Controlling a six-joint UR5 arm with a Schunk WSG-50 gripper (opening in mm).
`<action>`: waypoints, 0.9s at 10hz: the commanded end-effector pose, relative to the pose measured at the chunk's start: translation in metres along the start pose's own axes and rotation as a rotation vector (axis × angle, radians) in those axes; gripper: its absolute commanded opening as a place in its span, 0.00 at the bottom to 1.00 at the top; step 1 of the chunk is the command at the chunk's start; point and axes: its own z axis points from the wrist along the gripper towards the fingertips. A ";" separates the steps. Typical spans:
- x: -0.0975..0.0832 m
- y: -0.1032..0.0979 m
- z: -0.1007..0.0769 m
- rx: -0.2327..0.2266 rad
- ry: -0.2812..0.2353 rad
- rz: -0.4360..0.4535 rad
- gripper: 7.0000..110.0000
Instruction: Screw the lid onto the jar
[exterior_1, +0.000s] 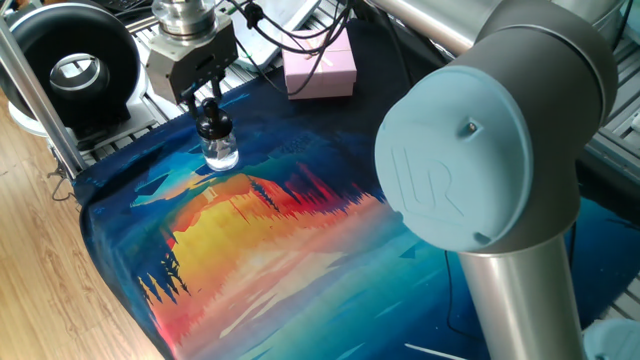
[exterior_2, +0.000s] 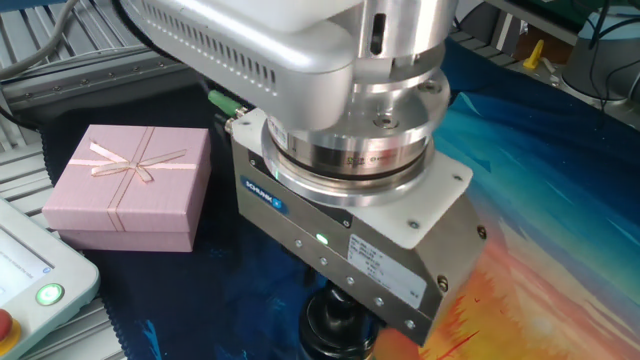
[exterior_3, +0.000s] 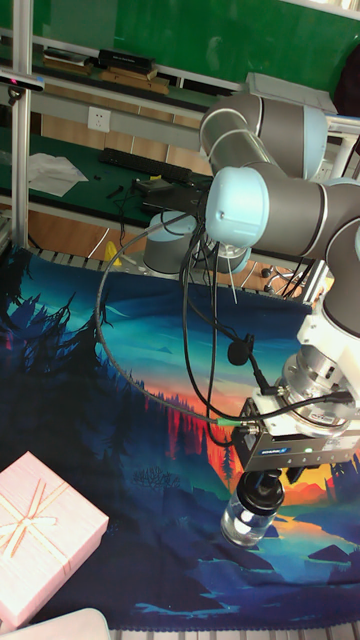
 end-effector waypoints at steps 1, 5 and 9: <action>0.000 0.000 -0.005 -0.001 -0.005 -0.141 0.57; 0.008 0.018 0.000 -0.050 0.000 -0.513 0.36; 0.004 0.017 0.003 -0.015 -0.025 -0.632 0.36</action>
